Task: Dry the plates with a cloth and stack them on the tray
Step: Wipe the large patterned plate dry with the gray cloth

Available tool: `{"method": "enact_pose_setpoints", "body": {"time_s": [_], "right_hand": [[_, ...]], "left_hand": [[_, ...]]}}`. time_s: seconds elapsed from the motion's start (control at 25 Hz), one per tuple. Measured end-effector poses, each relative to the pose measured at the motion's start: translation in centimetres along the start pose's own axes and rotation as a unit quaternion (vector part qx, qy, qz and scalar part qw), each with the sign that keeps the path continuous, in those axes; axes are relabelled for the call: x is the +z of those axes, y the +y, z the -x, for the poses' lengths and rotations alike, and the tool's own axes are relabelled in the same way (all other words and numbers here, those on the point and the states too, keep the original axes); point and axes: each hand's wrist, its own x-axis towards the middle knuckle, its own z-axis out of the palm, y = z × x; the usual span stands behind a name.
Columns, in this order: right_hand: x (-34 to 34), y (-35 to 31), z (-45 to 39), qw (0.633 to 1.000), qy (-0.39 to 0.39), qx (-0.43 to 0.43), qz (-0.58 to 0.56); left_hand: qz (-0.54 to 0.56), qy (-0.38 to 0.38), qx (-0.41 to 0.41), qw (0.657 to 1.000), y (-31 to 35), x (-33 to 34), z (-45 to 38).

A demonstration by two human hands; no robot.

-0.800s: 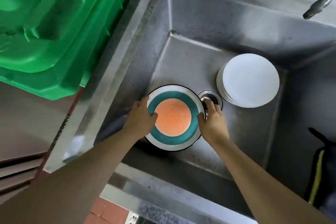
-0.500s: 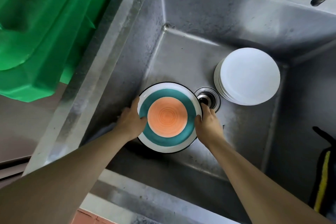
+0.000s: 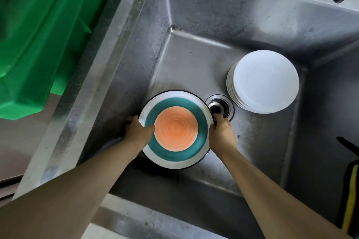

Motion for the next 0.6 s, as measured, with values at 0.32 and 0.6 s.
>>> {"method": "enact_pose_setpoints", "body": {"time_s": [0.32, 0.6], "right_hand": [[-3.4, 0.3, 1.9, 0.997, 0.052, -0.006, -0.060], [-6.4, 1.8, 4.5, 0.994, 0.084, 0.022, -0.065]], "left_hand": [[0.040, -0.004, 0.066, 0.997, 0.7, 0.0, 1.7], [-0.001, -0.010, 0.119, 0.993, 1.8, 1.1, 4.3]]}}
